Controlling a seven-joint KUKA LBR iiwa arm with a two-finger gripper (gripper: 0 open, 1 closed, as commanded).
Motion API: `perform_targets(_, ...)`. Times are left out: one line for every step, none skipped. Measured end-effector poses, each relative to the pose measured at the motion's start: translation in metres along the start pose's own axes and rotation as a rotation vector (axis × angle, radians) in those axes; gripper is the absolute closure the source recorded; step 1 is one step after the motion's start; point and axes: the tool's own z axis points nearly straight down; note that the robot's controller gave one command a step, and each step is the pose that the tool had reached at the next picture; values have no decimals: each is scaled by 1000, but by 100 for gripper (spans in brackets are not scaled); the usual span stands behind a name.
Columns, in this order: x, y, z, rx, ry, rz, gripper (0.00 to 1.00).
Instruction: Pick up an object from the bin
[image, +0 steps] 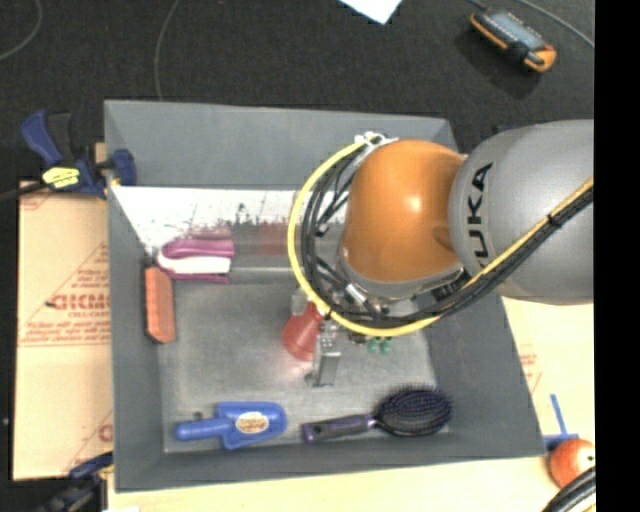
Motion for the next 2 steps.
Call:
perform_targets(0,0,0,0,0,0,0)
perform_targets(-15,-8,15,-1,-2,28,0)
